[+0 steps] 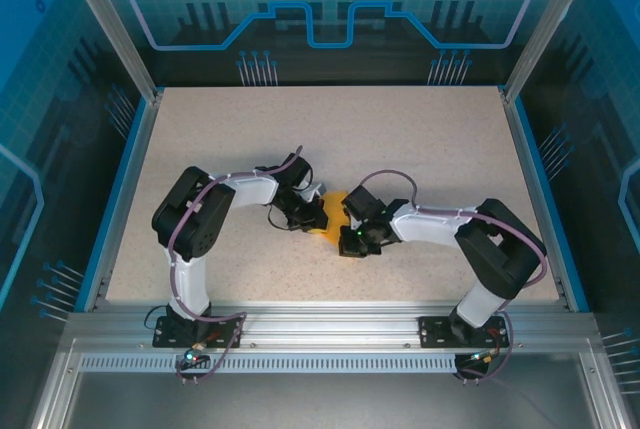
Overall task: Fold a paper plane with a square sheet of paper (fold left side to right side)
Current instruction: Third fold the triangle at the center of the table.
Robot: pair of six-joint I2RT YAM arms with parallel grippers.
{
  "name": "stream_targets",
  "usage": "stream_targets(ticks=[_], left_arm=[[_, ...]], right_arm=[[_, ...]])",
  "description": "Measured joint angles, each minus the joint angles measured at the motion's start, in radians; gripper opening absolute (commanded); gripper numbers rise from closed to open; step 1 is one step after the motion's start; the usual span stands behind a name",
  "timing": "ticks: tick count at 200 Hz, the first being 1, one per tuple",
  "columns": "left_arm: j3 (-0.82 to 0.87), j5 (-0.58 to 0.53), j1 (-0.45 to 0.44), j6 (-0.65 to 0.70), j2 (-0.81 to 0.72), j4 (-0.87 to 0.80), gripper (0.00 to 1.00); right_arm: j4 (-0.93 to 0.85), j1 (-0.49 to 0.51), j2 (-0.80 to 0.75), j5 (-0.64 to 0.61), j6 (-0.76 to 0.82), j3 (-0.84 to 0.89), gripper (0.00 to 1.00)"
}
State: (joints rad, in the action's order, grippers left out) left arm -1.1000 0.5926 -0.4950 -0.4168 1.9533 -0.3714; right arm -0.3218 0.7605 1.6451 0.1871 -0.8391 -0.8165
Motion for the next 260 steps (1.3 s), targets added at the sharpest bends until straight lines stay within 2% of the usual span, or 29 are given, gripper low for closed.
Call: stream_targets(ticks=[134,172,222,260], left_arm=[[-0.007,-0.005,-0.001,0.000,0.000,-0.014,0.05],[-0.010,-0.012,-0.004,0.000,0.000,-0.018,0.06],[-0.010,-0.012,-0.004,0.000,0.000,-0.018,0.05],[-0.010,-0.012,-0.004,0.000,0.000,-0.018,0.05]], right_arm=[[-0.011,0.000,-0.121,-0.022,-0.050,0.116,0.00],[-0.022,0.000,-0.138,-0.018,0.031,0.105,0.00],[0.089,-0.002,-0.261,-0.028,0.152,0.023,0.00],[0.082,-0.065,-0.241,-0.024,0.175,-0.021,0.00]])
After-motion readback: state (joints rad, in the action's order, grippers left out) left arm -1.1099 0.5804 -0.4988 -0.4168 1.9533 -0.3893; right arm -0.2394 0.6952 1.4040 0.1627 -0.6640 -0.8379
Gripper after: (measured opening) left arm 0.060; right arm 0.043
